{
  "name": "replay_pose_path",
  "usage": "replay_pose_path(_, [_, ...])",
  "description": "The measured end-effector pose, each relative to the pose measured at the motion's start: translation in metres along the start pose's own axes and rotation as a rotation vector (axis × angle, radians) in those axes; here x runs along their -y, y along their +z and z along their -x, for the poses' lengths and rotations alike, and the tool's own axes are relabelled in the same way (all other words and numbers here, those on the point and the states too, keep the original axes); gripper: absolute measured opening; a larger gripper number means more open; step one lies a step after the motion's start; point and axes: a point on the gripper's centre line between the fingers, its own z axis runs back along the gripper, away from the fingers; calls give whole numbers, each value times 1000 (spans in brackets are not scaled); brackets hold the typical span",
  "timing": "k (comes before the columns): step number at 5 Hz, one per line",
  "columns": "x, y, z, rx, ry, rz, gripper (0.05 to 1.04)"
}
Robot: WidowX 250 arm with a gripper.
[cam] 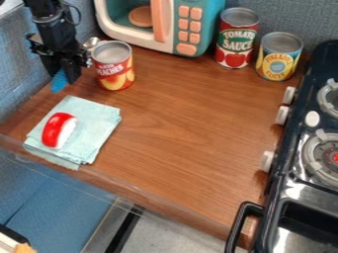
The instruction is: Take the blue spoon to the left side of the peaches can and moves them to the center of table
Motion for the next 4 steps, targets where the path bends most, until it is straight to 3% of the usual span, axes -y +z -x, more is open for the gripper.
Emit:
replay_pose_path(1, [39, -8, -6, -14, -84, 24, 433])
replay_pose_path(2, [73, -3, -10, -1, -136, 29, 433])
replay_pose_path(4, [132, 1, -14, -16, -74, 53, 433])
